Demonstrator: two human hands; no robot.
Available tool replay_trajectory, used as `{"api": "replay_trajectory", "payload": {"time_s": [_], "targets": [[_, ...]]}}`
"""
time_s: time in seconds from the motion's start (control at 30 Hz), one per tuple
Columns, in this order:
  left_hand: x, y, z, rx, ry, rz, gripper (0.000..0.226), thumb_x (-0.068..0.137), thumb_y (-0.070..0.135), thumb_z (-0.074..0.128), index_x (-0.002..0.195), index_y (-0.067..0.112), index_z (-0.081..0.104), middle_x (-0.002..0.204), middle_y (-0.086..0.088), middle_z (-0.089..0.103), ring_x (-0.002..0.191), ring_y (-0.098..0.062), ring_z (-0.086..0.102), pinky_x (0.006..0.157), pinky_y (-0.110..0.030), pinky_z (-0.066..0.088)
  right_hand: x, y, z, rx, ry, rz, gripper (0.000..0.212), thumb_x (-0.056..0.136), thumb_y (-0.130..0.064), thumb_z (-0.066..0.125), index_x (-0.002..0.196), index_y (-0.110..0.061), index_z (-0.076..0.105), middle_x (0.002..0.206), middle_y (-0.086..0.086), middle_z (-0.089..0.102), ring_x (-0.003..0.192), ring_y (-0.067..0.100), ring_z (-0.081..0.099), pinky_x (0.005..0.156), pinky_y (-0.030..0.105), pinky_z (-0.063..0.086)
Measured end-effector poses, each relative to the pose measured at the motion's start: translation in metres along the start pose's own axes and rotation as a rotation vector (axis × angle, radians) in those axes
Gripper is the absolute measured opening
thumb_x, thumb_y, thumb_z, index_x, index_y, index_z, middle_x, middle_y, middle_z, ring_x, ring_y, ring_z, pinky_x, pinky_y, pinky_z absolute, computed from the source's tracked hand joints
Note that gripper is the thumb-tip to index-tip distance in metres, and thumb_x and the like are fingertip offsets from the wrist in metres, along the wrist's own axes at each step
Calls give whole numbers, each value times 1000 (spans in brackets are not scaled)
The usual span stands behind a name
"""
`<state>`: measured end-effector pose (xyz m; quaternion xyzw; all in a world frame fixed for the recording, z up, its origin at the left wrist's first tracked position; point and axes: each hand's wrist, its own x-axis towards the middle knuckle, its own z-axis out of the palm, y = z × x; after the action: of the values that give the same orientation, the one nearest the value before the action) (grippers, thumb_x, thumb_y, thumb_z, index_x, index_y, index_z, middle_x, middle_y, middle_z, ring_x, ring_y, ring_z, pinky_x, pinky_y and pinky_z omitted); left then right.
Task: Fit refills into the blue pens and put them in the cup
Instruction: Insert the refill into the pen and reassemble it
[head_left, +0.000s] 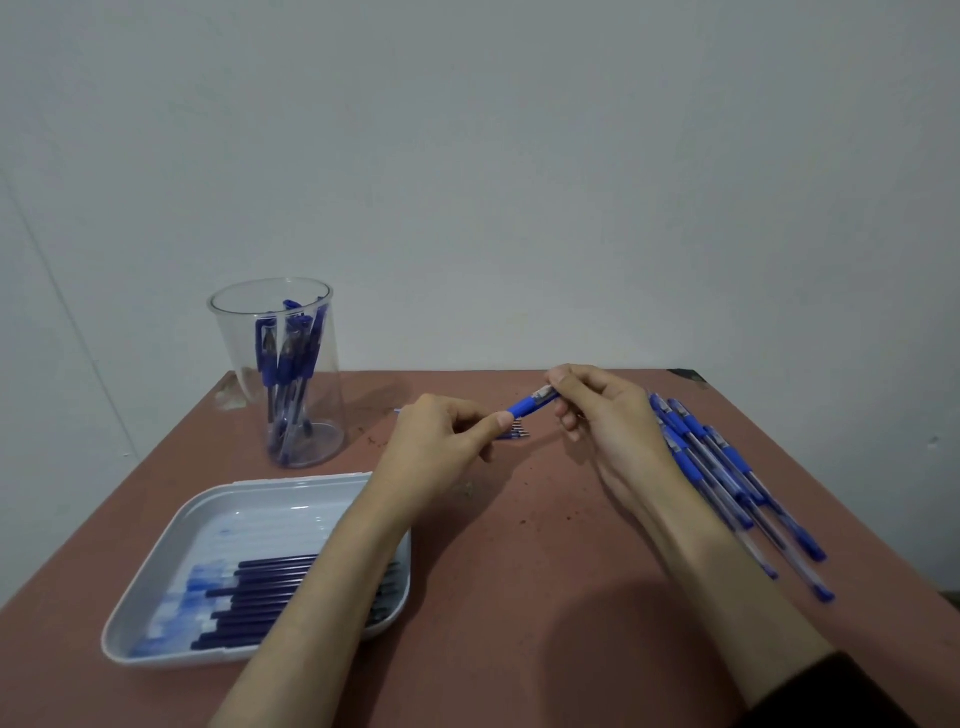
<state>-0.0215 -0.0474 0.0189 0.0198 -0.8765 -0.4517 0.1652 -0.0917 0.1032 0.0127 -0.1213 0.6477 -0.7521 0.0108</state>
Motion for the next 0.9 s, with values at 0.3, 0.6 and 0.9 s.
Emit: {"api": "replay_trajectory", "payload": {"time_s": [0.3,0.6,0.9], "targets": [[0,1,-1,64,37,29,37,90,30,61,54,23,60,32,13,40,36,-7,35,41,-15,25,-2,0,4,46,-26,-1,12,91,-12,61,86,-5,69,58,0,53,50,8,45,47,18,37],[0,-4,-4,174,56,102,23,92,34,59,84,20,76,52,8,59,49,-4,47,50,-15,34,-8,5,12,100,-53,44,15,94,-15,57,82,-8,64,56,-1,53,51,8,45,49,19,37],[-17,-5,-51,293,758,446,42,87,38,56,124,20,59,119,-4,55,111,-16,44,97,-11,26,-21,-40,46,199,-63,-122,11,95,-11,54,85,-9,57,56,0,55,51,10,47,46,18,40]]}}
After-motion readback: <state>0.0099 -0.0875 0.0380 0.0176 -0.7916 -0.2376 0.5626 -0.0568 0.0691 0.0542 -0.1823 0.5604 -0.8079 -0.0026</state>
